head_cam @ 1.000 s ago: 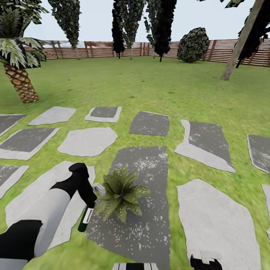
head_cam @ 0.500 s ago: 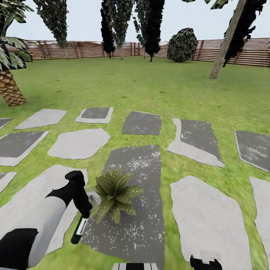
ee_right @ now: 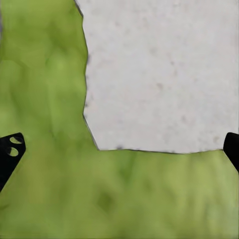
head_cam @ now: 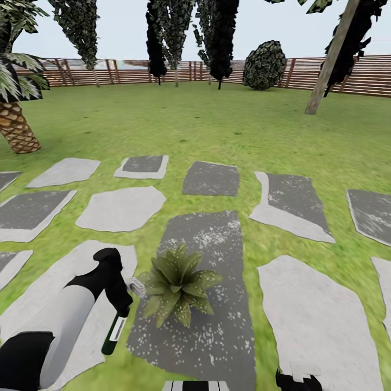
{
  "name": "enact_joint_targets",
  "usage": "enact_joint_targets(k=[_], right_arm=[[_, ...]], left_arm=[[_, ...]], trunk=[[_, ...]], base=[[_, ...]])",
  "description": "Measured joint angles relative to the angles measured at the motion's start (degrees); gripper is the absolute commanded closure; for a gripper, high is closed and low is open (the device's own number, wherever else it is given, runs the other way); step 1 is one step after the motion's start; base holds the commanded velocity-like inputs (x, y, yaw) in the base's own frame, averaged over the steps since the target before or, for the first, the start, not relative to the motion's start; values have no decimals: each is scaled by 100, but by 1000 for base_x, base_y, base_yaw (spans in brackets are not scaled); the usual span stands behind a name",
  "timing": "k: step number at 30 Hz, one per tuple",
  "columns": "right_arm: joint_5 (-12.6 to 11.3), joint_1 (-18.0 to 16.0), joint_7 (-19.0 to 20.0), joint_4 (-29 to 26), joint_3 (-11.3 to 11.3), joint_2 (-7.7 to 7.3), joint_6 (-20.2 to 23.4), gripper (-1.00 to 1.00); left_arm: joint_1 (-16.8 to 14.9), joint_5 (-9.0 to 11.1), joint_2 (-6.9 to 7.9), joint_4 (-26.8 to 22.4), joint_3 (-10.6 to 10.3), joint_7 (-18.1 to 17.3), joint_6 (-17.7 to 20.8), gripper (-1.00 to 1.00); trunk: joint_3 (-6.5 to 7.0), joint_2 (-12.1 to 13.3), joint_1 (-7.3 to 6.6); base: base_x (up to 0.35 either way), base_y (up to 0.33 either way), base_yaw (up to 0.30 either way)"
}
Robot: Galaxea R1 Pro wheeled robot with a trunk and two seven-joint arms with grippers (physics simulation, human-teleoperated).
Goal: Pick up the pesticide atomizer in the garden and spray insectifuge to fully cover both potted plants in the garden.
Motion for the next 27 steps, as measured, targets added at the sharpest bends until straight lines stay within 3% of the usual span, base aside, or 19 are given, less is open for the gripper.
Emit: enact_joint_targets(k=[5, 9, 13, 21, 27], right_arm=[[0, -1, -3, 1, 1, 0, 1, -100], [-9, -1, -8, 1, 2, 6, 1, -100], [-16, 0, -7, -1, -6, 8, 1, -100], [-17, 0, -4, -1, -1, 8, 1, -100], [-17, -1, -9, 1, 1, 9, 1, -100]], left_arm=[[25, -21, -12, -1, -29, 0, -7, 100], [272, -53, -43, -6, -43, 0, -10, 100], [380, -6, 159, -51, -3, 1, -18, 100], [337, 9, 192, -111, -17, 1, 0, 100], [344, -5, 194, -113, -23, 0, 0, 100]], trunk=[[0, 0, 2], [0, 0, 2], [0, 0, 2], [0, 0, 2], [0, 0, 2]], base=[[49, 29, 0], [2, 1, 0], [0, 0, -198], [0, 0, -279], [0, 0, -56]])
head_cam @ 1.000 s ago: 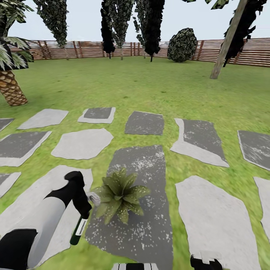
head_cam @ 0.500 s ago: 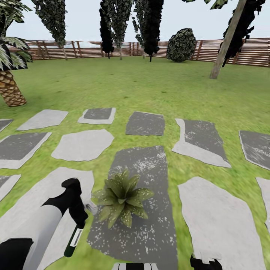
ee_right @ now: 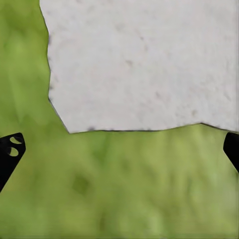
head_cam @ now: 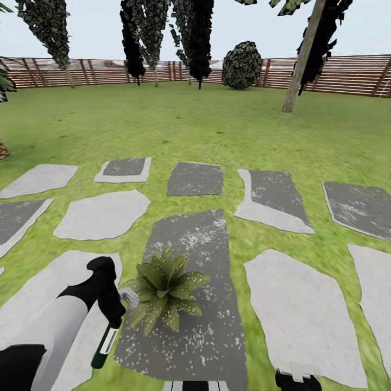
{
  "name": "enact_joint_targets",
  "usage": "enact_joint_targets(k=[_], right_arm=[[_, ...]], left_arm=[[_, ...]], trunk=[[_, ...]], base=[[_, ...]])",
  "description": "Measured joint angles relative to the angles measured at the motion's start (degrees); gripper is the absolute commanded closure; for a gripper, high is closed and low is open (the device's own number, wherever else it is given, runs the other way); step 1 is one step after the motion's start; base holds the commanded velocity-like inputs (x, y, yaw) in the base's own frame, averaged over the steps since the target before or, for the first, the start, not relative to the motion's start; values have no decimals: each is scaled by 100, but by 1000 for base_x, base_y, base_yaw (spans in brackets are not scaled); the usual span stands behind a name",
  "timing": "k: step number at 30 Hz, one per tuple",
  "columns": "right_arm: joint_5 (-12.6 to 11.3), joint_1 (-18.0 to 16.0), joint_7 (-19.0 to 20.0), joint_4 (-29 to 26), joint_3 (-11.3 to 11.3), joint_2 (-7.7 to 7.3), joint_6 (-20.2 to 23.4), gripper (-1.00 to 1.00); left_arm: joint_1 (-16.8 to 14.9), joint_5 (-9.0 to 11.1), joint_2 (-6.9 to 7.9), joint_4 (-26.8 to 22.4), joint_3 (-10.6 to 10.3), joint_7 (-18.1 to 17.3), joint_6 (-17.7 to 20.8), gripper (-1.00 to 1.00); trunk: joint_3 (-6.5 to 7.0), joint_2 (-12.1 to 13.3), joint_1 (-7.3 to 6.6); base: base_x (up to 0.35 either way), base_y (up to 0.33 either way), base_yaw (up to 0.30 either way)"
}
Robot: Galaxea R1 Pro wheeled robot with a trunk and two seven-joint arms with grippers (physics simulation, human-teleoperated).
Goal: Pick up the pesticide atomizer in the garden and spray insectifuge to fully cover both potted plants in the garden.
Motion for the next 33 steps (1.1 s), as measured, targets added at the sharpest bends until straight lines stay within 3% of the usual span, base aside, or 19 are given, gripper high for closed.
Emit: enact_joint_targets(k=[16, 23, 28, 31, 33], right_arm=[[0, 1, 10, -1, -1, 0, 1, -100], [13, 1, 2, -1, -3, -8, -7, -100], [14, 0, 3, 0, 0, -9, -2, -100], [8, 1, 5, -1, -5, -1, 0, -100], [2, 1, 5, -2, -4, -1, 0, -100]], left_arm=[[-13, 3, -12, -60, 1, -2, 8, 100], [62, -31, -25, -90, -30, 0, -14, 100], [86, -41, 97, -91, -10, 0, -63, 100], [80, -37, -23, -101, -19, 0, -48, 100], [53, -48, -302, -126, -27, 1, -35, 100]], trunk=[[0, 0, 0], [0, 0, 0], [0, 0, 0], [0, 0, 0], [0, 0, 0]], base=[[22, 276, -210], [-9, 293, -25], [-5, 28, 0], [0, 1, -120], [0, 0, -280]])
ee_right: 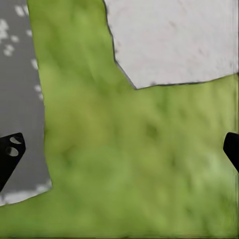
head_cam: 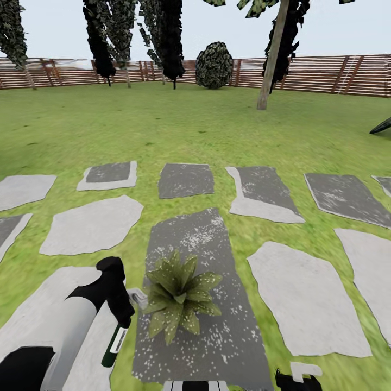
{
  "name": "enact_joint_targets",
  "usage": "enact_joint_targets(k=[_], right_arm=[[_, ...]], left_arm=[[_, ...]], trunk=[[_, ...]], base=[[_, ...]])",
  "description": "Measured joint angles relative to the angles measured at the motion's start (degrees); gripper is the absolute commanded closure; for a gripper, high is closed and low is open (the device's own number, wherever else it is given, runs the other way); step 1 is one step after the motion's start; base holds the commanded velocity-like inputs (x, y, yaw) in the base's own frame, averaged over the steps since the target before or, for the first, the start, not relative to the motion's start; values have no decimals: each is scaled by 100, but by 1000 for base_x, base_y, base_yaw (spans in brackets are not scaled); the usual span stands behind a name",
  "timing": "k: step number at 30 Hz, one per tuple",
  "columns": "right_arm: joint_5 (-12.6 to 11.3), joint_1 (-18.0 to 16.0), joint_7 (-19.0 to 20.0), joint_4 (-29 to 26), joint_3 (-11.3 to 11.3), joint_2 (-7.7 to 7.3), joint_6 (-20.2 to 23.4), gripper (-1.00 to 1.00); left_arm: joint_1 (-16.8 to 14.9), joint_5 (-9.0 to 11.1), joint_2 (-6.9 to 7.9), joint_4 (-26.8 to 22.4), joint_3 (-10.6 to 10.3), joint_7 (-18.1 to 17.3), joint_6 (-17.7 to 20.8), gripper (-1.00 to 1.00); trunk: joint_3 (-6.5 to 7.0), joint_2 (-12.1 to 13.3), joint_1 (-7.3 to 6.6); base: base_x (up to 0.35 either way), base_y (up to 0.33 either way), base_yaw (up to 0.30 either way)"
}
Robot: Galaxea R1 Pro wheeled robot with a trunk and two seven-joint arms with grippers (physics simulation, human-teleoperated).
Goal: Pick up the pesticide atomizer in the garden and spray insectifuge to fully cover both potted plants in the garden.
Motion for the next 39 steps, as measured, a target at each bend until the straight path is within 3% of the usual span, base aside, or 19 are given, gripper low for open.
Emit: enact_joint_targets(k=[1, 6, 8, 10, 11, 12, 14, 15, 16, 18, 27, 31, 39], right_arm=[[-1, 0, -3, 0, -3, 0, 0, -100], [-1, 0, -4, 0, -2, 0, 0, -100], [-2, -1, -7, 1, -1, 1, 0, -100], [-2, -1, -8, 2, -2, 1, 0, -100], [-2, -1, -8, 2, 1, 1, 0, -100], [-2, -1, -8, 2, 2, 1, 0, -100], [-1, -2, -9, 2, 3, 1, 0, -100], [-1, -2, -8, 2, 1, 1, 0, -100], [-2, -1, -8, 2, -4, 1, 0, -100], [2, -2, -8, 2, -3, 1, 0, -100], [-2, -3, -9, 3, 2, 7, 0, -100], [-2, -3, -9, 3, -5, 3, 0, -100], [16, -2, -4, 1, 4, -13, -16, -100]], left_arm=[[-29, -6, -62, -4, -3, 0, 16, 100], [-57, -9, -28, 1, -7, 0, 10, 100], [-106, -177, -60, -2, -18, -1, 10, 100], [-335, -634, -98, 80, -6, 0, 35, 100], [-448, -755, -128, 157, -2, 0, 40, 100], [-601, -831, -196, 329, 0, 0, 41, 100], [-1149, -888, -345, 1153, -3, 2, 50, 100], [-1470, -895, -376, 1588, 11, 1, 56, 100], [-2007, -883, -403, 2252, 41, 0, 65, 100], [-2412, -863, -414, 2616, 68, -1, 75, 100], [-2470, -848, -442, 2808, 80, -3, 181, 100], [-2242, -836, -561, 2763, 73, -3, 188, 100], [-2232, -845, -547, 2719, 26, 1, 193, 100]], trunk=[[0, 0, 0], [0, 0, 0], [0, 0, 0], [1, 0, 0], [0, 0, 0], [0, 0, 0], [1, 0, 0], [1, 0, -1], [1, 0, 0], [0, 0, 0], [0, 0, 0], [0, 0, 0], [0, 0, 1]], base=[[0, 0, -296], [0, 0, -235], [0, 0, -39], [0, 0, -10], [0, 0, -4], [0, 0, -1], [0, 0, 0], [0, 0, 0], [0, 0, 0], [0, 0, 0], [0, 0, 80], [0, -17, 258], [-52, -250, 22]])
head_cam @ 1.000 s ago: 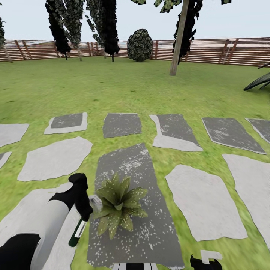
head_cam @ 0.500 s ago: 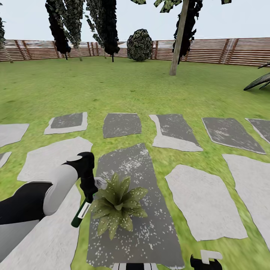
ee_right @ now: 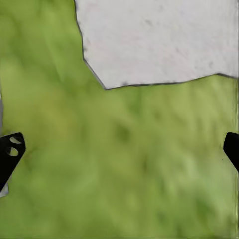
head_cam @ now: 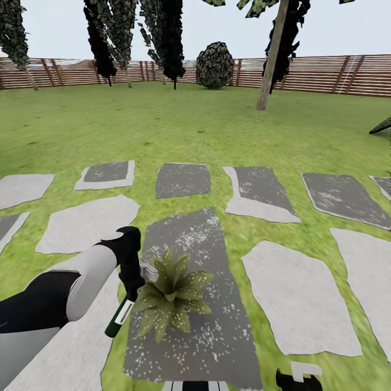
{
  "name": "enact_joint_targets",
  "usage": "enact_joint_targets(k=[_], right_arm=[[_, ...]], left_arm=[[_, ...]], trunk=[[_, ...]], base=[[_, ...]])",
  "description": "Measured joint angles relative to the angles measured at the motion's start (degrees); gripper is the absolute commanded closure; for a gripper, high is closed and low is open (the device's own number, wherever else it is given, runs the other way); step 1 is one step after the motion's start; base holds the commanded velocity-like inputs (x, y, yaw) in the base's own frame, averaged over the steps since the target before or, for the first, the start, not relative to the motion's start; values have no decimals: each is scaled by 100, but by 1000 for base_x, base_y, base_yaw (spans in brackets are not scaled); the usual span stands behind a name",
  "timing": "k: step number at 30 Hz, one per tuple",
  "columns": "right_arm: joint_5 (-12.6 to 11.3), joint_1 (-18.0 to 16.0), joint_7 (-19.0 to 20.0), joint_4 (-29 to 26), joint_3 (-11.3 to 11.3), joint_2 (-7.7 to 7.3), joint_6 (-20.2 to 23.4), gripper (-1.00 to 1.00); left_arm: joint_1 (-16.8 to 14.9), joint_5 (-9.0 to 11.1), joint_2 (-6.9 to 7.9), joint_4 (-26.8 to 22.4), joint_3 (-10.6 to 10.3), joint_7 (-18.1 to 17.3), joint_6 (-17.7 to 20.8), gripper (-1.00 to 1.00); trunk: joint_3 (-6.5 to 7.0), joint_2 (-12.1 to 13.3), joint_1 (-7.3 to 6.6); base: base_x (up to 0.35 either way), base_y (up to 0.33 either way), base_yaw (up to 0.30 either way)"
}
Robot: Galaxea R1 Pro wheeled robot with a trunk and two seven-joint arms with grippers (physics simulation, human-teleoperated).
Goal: Pick up the pesticide atomizer in the garden and spray insectifuge to fully cover both potted plants in the garden.
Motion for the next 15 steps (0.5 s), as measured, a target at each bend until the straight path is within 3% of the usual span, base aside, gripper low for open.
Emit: enact_joint_targets(k=[4, 8, 11, 15], right_arm=[[0, 0, 1, 0, 0, 5, 6, -100], [0, -1, -7, 2, 9, 21, -2, -100], [0, -1, -6, 2, 10, 23, 1, -100], [0, 0, 3, 0, 9, 19, 7, -100]], left_arm=[[-1, -7, 19, -3, -4, 0, 0, 100], [6, -27, 57, 1, -21, -2, 2, 100], [36, -55, 197, 5, -27, -3, 9, 100], [50, -84, 361, 7, -46, -3, 7, 100]], trunk=[[0, 0, 1], [0, 0, 1], [0, 0, 0], [0, 0, -1]], base=[[-176, -243, 18], [-200, -229, 231], [-72, -104, 217], [-5, -8, 24]])
